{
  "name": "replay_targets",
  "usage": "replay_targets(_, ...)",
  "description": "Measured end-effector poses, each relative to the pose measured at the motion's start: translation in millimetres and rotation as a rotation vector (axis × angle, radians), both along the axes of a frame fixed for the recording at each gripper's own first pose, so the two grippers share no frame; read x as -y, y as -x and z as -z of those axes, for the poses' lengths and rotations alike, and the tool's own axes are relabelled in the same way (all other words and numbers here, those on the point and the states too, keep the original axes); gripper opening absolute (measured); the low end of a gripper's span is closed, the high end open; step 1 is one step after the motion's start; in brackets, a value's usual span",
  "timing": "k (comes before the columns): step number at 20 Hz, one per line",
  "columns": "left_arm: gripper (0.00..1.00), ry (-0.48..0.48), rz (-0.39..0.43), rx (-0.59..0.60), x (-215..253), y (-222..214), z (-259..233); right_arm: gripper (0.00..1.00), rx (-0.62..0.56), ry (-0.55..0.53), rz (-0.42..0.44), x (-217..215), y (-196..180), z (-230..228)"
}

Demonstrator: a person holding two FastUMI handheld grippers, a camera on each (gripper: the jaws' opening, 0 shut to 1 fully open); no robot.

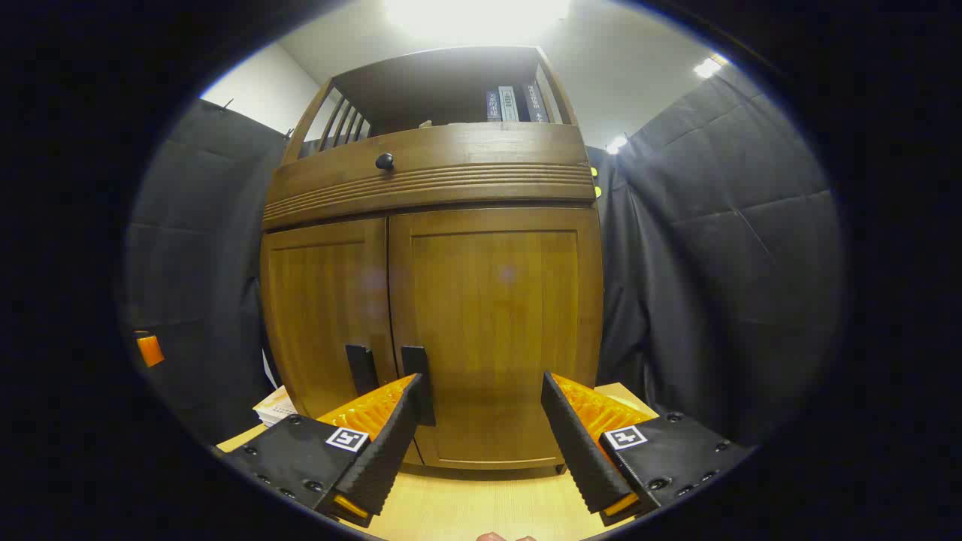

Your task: Open the right door of the double-door shoe cabinet with the right hand, and open the left door with the left hand.

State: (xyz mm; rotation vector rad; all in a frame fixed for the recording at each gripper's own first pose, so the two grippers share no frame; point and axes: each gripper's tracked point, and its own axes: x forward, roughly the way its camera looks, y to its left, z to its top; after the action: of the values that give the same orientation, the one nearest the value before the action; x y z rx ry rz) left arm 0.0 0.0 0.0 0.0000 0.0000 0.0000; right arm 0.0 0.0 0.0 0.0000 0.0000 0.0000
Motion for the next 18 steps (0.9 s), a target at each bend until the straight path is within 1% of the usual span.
replay_targets(3,0.97,0.012,-0.006,-0.016,-7,6,8,0.98,0.025,0.021,-0.001,-4,8,-5)
replay_targets(4,0.97,0.015,-0.008,-0.019,-9,7,10,0.93,0.024,0.023,0.0,-5,10,-4)
replay_targets(7,0.97,0.021,-0.002,-0.015,-11,9,10,0.93,-0.002,0.008,0.01,-5,13,3)
replay_targets(8,0.97,0.02,0.001,-0.018,-10,9,11,0.98,-0.009,0.003,0.015,-5,15,5)
replay_targets(9,0.97,0.018,0.004,-0.022,-10,7,13,0.93,-0.013,0.0,0.019,-4,16,6)
replay_targets(10,0.97,0.015,0.009,-0.025,-9,7,14,0.98,-0.017,-0.002,0.021,-4,18,8)
replay_targets(11,0.97,0.011,0.016,-0.026,-5,7,15,0.93,-0.02,-0.001,0.025,-2,19,10)
replay_targets(12,0.97,0.008,0.024,-0.028,-3,5,15,0.98,-0.023,-0.001,0.03,-1,21,11)
replay_targets(18,0.97,-0.021,0.044,-0.017,14,-1,13,0.98,-0.044,-0.01,0.043,11,26,20)
